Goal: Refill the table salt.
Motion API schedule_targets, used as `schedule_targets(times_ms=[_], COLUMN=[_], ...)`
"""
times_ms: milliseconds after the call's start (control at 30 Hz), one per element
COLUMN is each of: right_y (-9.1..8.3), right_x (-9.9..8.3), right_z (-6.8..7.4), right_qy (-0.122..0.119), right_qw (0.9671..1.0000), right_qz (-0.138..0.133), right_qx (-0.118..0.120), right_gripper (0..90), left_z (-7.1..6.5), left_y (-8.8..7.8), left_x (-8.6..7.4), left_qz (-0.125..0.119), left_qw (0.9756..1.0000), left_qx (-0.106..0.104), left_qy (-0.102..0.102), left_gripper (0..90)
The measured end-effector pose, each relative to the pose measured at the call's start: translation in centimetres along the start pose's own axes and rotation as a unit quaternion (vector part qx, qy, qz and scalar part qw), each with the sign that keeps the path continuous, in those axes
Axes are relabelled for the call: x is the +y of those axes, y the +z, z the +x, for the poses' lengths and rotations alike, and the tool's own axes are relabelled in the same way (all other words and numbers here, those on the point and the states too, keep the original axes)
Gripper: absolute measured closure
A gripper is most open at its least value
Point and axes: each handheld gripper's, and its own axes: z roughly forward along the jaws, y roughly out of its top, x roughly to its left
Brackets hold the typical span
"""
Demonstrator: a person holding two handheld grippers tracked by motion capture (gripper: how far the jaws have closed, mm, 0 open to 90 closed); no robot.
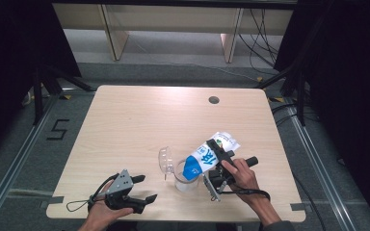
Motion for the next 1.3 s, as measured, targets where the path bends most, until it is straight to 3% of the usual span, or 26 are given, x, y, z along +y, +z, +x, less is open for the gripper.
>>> schedule_targets(times_ms=[67,167,200,367,400,600,633,700,733,833,1167,1233,1300], right_y=[0.03,0.02,-0.13,-0.08,0.19,0.02,0.22,0.15,0.04,0.17,0.09,0.01,0.06], right_x=[0.03,0.02,0.01,-0.01,-0.02,0.01,-0.05,-0.05,-0.07,-0.05,0.01,0.11,0.09], right_z=[-0.15,-0.09,0.17,0.24,0.35,0.34,0.18,0.16,0.41,0.15,0.15,-0.16,-0.19], right_qy=[-0.008,-0.005,0.011,0.007,0.011,0.015,0.008,0.004,0.017,0.003,-0.001,-0.023,-0.019], right_qw=[0.9999,1.0000,0.9999,0.9999,0.9999,0.9999,0.9998,0.9999,0.9998,0.9999,0.9999,0.9996,0.9995], right_qz=[-0.005,-0.003,0.007,0.007,-0.009,0.001,-0.014,-0.007,0.001,-0.011,-0.008,-0.006,-0.013], right_qx=[-0.005,-0.001,0.001,0.000,-0.004,-0.001,-0.011,-0.009,-0.004,-0.012,-0.013,-0.016,-0.020], right_gripper=[49.5,49.4,49.5,49.5,49.5,49.9,50.0,50.0,50.0,50.1,50.5,50.6,50.8], left_z=[0.01,-0.01,-0.01,0.00,-0.01,-0.01,0.00,0.00,0.00,0.01,0.01,0.01,0.04], left_y=[0.01,0.01,0.02,0.01,0.02,0.02,0.03,0.02,0.02,0.05,0.04,0.04,0.08], left_x=[0.00,0.00,0.00,0.00,-0.01,-0.01,-0.01,-0.01,-0.01,-0.02,-0.02,-0.02,-0.03], left_qz=[0.000,0.000,0.000,0.000,0.001,0.001,0.001,0.001,0.001,0.000,0.000,0.001,-0.001], left_qw=[1.0000,1.0000,1.0000,1.0000,1.0000,1.0000,1.0000,1.0000,1.0000,1.0000,1.0000,1.0000,1.0000], left_qx=[0.000,0.000,0.000,0.000,0.000,0.000,-0.001,-0.001,-0.001,-0.002,-0.001,-0.002,-0.005], left_qy=[0.000,0.000,0.000,0.000,0.000,0.000,0.001,0.002,0.001,0.001,0.001,0.002,0.001], left_gripper=[19.9,19.9,19.9,19.9,19.9,19.9,19.9,19.9,19.9,19.9,19.9,19.9,19.9])
